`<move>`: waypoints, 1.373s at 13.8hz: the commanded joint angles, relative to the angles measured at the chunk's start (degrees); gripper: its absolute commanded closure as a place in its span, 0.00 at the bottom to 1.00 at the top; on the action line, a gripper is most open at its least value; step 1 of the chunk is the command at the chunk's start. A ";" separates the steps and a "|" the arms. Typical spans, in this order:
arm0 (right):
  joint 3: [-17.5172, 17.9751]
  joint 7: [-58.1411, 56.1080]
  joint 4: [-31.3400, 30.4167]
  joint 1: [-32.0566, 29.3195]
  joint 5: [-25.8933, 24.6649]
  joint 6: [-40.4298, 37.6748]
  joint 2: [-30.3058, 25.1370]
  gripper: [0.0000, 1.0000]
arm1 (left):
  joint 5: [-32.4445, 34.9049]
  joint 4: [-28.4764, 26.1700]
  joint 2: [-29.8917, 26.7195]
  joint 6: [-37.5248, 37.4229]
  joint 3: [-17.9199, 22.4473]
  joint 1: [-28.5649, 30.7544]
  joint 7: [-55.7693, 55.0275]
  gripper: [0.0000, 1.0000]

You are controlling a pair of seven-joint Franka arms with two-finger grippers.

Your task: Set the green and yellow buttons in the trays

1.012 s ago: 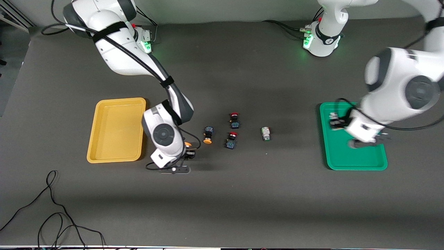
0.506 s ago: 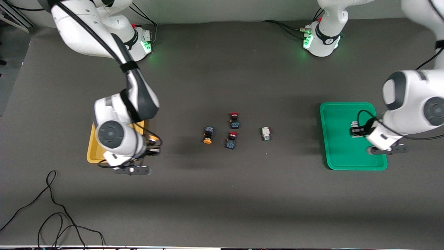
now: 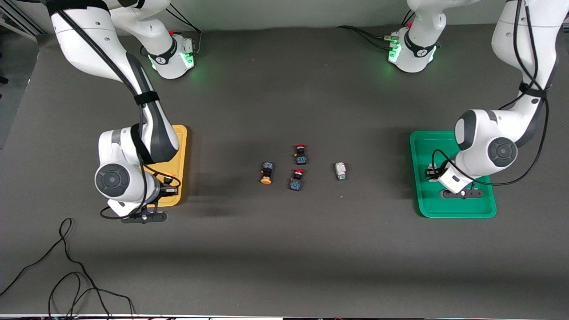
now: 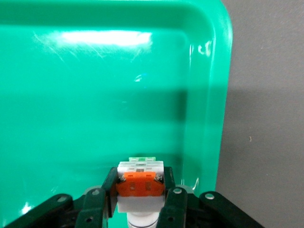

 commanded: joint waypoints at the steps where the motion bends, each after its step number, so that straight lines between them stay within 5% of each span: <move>1: -2.25 -4.73 -10.88 0.29 -1.05 8.60 -4.27 1.00 | 2.50 -0.49 -1.53 -0.33 0.49 0.02 0.67 0.52; 2: -2.43 -5.09 -14.66 0.29 -1.05 12.03 -5.23 1.00 | 2.85 -0.22 -1.53 -0.42 0.49 -0.07 0.75 0.14; 3: -2.43 -5.18 -18.53 0.20 -1.05 15.45 -6.20 1.00 | 2.86 0.39 -1.61 -0.77 0.49 -0.07 0.84 0.01; 6: -2.61 -5.27 -24.53 -0.33 -0.96 21.19 -7.17 1.00 | 2.86 5.47 -2.67 -7.95 0.49 0.02 1.02 0.01; 10: -2.52 -9.83 -24.46 -0.33 -0.61 21.12 -6.38 1.00 | 1.89 22.76 -3.72 -29.64 0.32 0.11 2.86 0.00; 12: -2.52 -9.66 -24.19 -0.07 1.14 20.59 -6.99 0.01 | 1.45 29.28 -3.81 -36.08 0.06 -0.07 2.43 0.00; 15: -2.52 -9.57 -21.22 -0.06 2.65 16.22 -7.88 0.00 | -2.84 30.72 -5.04 -38.57 -0.12 -1.20 0.42 0.00; 19: -1.30 -8.87 -9.28 0.29 4.13 1.28 -7.79 0.00 | -3.56 30.54 -5.04 -38.14 -1.44 -10.05 -13.98 0.00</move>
